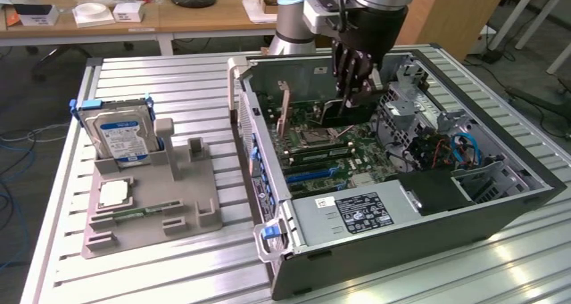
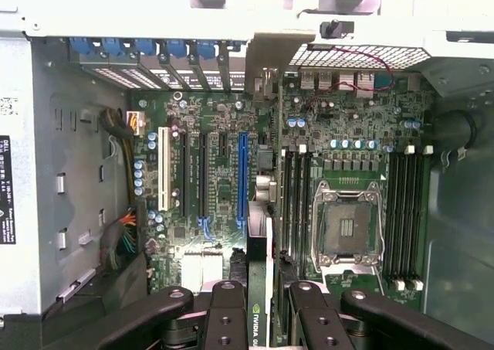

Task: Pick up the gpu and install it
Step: 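Insert the gpu into the slot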

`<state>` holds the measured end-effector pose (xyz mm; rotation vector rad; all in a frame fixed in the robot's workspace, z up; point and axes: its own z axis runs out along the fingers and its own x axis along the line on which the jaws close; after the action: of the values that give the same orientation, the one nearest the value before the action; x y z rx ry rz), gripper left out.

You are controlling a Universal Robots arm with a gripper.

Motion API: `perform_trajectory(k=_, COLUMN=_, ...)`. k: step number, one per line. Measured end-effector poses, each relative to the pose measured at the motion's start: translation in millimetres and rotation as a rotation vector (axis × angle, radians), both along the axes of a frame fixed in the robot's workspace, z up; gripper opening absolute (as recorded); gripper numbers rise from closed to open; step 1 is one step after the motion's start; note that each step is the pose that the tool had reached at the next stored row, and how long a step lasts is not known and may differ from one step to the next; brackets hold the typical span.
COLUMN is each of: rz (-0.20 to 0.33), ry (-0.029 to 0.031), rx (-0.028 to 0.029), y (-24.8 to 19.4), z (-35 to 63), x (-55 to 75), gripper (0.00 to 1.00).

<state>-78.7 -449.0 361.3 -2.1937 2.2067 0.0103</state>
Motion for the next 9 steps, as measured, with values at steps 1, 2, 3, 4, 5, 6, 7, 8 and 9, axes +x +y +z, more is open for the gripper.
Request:
perform_trajectory(k=1, rz=0.0, ry=0.0022, rx=0.0001, y=0.0, z=-1.0, x=-0.1, gripper=0.26)
perform_trajectory(k=2, rz=0.0, ry=0.004, rx=0.0001, y=0.0, z=-1.8, x=-0.1, gripper=0.26)
perform_trajectory(k=3, rz=0.0, ry=0.0042, rx=0.0, y=0.0, z=-1.9, x=-0.1, gripper=0.26)
perform_trajectory(k=4, rz=0.0, ry=0.0044, rx=0.0, y=0.0, z=-2.0, x=-0.1, gripper=0.26)
perform_trajectory(k=5, rz=0.0, ry=0.0048, rx=0.0001, y=0.0, z=-2.2, x=-0.2, gripper=0.26)
perform_trajectory(k=6, rz=0.0, ry=0.0054, rx=0.0001, y=0.0, z=-2.5, x=-0.2, gripper=0.26)
perform_trajectory(k=7, rz=0.0, ry=0.0063, rx=0.0, y=0.0, z=-2.8, x=-0.3, gripper=0.26)
perform_trajectory(k=8, rz=0.0, ry=0.0079, rx=-0.0002, y=-0.2, z=-3.3, x=-0.5, gripper=0.26)
perform_trajectory(k=9, rz=0.0, ry=0.0093, rx=-0.0005, y=-0.3, z=-3.6, x=-0.5, gripper=0.26)
